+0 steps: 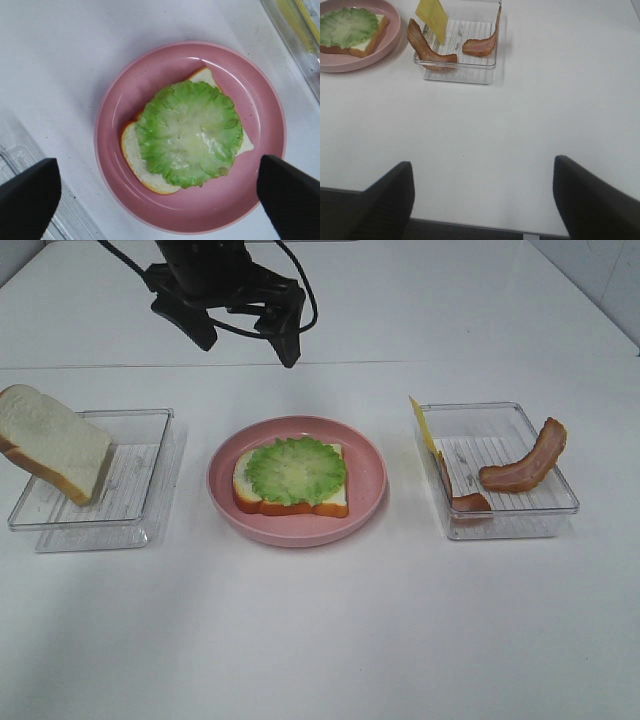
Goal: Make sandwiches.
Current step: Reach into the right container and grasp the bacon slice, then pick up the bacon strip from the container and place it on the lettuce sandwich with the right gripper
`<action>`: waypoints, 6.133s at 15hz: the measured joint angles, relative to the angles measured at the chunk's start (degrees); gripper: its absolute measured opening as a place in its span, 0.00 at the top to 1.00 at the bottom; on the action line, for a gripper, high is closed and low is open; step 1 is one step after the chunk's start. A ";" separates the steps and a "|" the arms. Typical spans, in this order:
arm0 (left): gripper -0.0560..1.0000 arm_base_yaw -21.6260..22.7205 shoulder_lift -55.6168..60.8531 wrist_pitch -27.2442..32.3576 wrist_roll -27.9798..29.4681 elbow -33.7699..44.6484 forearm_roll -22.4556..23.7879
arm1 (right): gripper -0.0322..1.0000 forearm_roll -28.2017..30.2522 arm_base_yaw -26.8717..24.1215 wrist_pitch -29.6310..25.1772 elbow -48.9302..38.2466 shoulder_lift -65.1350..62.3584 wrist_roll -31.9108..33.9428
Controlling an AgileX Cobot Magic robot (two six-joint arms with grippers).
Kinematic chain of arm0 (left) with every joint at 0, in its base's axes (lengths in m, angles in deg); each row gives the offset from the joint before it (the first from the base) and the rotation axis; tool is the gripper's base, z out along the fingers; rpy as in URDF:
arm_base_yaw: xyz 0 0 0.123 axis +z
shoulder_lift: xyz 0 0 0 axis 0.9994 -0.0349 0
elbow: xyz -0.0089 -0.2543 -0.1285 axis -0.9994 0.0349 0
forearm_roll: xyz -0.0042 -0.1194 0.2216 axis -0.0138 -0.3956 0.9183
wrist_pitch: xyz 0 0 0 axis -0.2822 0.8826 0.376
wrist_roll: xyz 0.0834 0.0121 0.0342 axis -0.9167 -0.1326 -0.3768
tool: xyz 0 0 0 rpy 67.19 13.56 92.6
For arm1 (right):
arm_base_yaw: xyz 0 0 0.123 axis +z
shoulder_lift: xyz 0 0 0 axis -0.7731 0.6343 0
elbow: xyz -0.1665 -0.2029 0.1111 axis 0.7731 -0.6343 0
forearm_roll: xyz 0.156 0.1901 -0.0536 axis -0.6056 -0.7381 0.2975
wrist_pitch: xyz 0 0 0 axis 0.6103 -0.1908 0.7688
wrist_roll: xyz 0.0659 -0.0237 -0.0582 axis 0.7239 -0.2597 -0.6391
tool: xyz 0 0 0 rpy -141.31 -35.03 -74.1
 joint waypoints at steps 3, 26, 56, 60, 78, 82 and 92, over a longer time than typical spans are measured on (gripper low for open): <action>0.01 2.92 2.46 0.06 0.29 0.00 2.01 | 0.24 0.00 0.00 0.00 0.00 0.00 0.00; 0.01 15.36 101.81 0.40 2.52 77.29 12.78 | 0.24 -5.10 0.00 0.29 0.80 8.94 3.09; 0.01 29.68 128.11 -7.45 1.43 94.25 6.82 | 0.17 -7.79 -1.38 0.29 51.62 92.48 -7.91; 0.01 29.68 128.11 -7.51 1.43 94.25 6.82 | 0.17 -9.74 -7.45 -0.74 63.31 109.61 -9.74; 0.01 29.68 128.11 -7.51 1.32 94.25 6.82 | 0.79 -7.39 -7.62 1.72 69.39 125.08 -9.34; 0.01 29.68 128.11 -7.51 1.32 94.25 6.82 | 0.95 -9.68 -7.62 -1.55 69.44 122.73 -8.54; 0.01 29.68 128.11 -7.51 1.32 94.25 6.82 | 0.95 -31.57 3.04 -3.55 69.44 109.03 -5.04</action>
